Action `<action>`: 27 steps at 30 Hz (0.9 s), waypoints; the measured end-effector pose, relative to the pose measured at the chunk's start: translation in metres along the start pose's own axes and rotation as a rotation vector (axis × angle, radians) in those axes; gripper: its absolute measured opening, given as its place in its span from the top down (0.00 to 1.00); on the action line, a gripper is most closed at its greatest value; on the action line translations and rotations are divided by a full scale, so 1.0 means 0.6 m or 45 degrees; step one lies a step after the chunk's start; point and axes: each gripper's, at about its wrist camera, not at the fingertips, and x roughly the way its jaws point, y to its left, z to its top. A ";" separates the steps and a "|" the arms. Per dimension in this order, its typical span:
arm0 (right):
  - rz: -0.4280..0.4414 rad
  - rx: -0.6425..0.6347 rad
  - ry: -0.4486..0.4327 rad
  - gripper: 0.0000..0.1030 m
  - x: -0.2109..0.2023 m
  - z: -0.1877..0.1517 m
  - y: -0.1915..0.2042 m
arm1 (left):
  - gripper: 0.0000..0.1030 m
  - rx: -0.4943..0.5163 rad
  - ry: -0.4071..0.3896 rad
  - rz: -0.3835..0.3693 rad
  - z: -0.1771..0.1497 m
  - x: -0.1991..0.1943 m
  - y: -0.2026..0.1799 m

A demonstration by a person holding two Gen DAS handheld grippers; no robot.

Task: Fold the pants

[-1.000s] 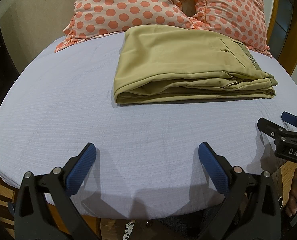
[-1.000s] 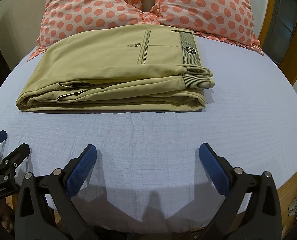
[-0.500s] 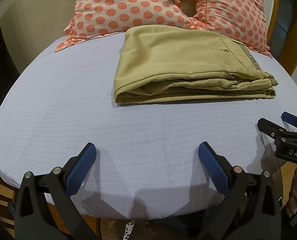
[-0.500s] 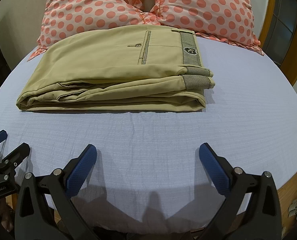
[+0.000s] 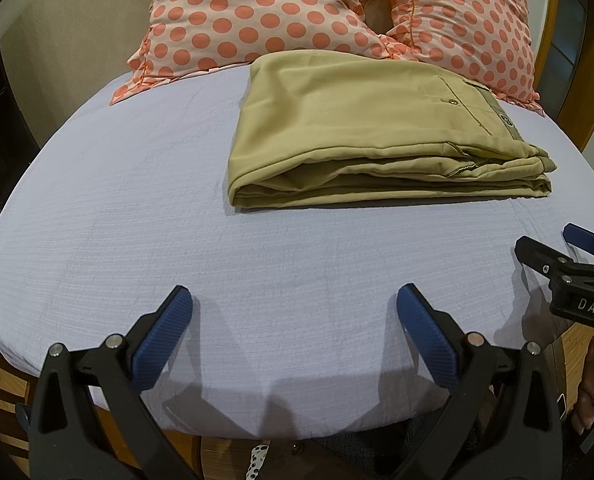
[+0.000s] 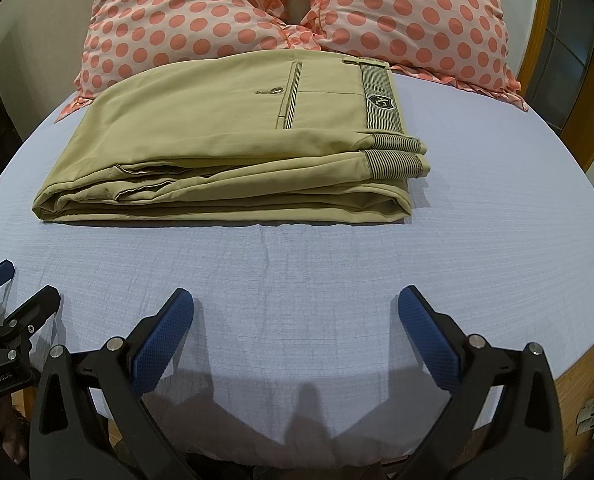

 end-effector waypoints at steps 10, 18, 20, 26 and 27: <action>0.000 0.000 0.000 0.01 0.000 0.000 0.000 | 0.02 0.000 -0.001 0.000 0.000 0.000 0.000; 0.000 0.000 -0.001 0.01 0.000 0.000 0.000 | 0.02 -0.002 0.000 -0.001 0.000 0.001 0.003; 0.000 0.000 -0.001 0.01 0.000 0.000 0.000 | 0.02 -0.006 -0.004 -0.001 -0.001 0.001 0.004; 0.000 0.000 -0.001 0.01 0.000 0.000 0.001 | 0.02 -0.007 0.000 0.001 0.001 0.000 0.006; 0.000 0.000 -0.001 0.01 0.000 0.000 0.001 | 0.02 -0.006 0.004 0.000 0.002 0.000 0.006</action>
